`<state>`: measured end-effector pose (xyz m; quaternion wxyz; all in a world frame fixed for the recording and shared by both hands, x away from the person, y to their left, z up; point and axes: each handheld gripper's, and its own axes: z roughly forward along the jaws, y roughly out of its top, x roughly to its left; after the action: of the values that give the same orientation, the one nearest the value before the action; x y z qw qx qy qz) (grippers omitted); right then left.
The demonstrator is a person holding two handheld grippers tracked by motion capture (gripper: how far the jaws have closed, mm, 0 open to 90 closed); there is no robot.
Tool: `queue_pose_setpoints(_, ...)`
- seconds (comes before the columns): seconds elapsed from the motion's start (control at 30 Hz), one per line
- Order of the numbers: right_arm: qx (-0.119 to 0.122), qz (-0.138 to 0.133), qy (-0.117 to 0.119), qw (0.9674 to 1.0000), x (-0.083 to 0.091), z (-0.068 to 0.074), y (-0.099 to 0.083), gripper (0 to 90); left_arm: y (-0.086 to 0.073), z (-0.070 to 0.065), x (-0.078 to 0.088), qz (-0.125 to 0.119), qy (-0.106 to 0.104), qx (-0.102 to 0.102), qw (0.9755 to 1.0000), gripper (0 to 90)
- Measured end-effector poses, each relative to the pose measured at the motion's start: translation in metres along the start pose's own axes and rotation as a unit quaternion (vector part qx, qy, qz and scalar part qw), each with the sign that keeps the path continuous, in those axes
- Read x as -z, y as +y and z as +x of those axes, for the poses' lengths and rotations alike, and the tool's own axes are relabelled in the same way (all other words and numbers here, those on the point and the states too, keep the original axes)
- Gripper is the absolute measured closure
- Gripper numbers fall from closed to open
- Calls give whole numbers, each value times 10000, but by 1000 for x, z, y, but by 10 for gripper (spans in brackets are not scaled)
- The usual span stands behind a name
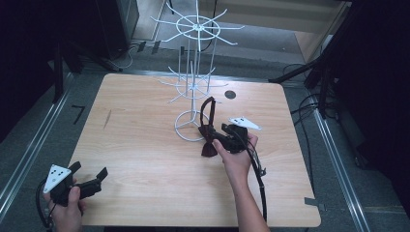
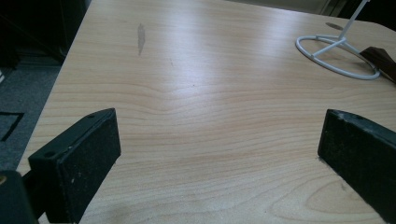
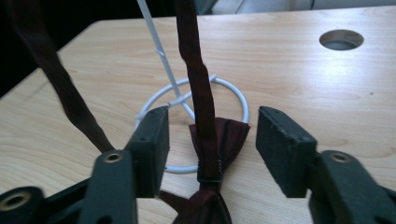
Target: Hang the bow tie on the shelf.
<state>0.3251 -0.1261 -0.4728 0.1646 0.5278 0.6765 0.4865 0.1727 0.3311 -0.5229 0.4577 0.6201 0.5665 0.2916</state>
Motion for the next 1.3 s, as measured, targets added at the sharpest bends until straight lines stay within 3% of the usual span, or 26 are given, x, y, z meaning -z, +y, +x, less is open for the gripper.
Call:
queue_pose_setpoints(0.17, 15, -67, 48, 10000, 11, -1, 3, 338, 0, 0, 0, 3, -1, 0, 10000, 0)
queue_pose_setpoints(0.53, 172, -193, -78, 9996, 38, -9, 4, 300, 0, 0, 0, -3, -5, -1, 10000, 0)
queue_pose_setpoints(1.3, -49, -340, -471, 9983, 87, -57, -20, 261, 0, 0, 0, -7, -6, -21, 10000, 0)
